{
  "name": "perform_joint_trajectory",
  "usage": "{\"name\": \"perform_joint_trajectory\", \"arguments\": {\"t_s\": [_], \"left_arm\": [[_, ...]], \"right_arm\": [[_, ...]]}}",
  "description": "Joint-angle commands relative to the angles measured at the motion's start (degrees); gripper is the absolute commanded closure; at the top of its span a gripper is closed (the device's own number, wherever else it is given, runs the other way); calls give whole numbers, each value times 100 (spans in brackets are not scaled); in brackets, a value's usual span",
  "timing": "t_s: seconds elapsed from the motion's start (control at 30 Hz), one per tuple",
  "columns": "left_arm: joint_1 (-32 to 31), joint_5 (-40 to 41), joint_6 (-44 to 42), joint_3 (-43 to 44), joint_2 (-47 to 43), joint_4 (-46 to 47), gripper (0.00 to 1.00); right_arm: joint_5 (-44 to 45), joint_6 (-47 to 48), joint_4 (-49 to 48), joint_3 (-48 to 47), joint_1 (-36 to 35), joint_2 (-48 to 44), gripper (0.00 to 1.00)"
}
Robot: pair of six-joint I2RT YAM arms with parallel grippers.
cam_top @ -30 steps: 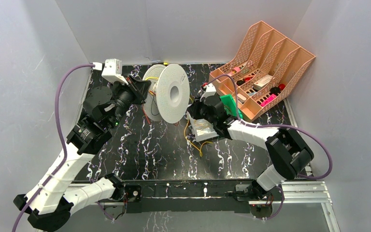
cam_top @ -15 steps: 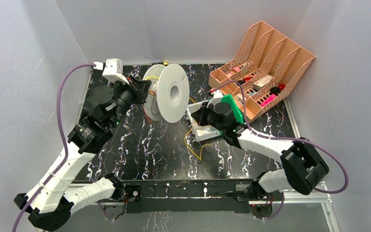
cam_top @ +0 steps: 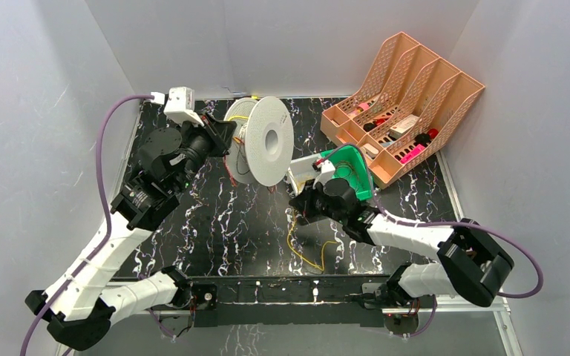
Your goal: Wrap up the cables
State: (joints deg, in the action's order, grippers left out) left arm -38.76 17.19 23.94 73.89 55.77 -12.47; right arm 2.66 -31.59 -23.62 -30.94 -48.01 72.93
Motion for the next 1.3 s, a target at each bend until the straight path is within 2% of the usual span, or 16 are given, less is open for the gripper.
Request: {"name": "perform_joint_trajectory", "arguments": {"t_s": [0.0, 0.3, 0.73, 1.27], "left_arm": [[-8, 151, 193, 320, -92, 738, 100], [-8, 290, 349, 338, 21, 886, 100], [-6, 321, 506, 165, 118, 1086, 100], [-8, 638, 469, -413, 231, 1326, 100]], "right_arm": [[94, -168, -410, -13, -297, 178, 100], [297, -207, -536, -380, -1045, 751, 100], [50, -409, -756, -890, -1617, 1278, 100], [25, -664, -282, -1663, -2300, 706, 100]]}}
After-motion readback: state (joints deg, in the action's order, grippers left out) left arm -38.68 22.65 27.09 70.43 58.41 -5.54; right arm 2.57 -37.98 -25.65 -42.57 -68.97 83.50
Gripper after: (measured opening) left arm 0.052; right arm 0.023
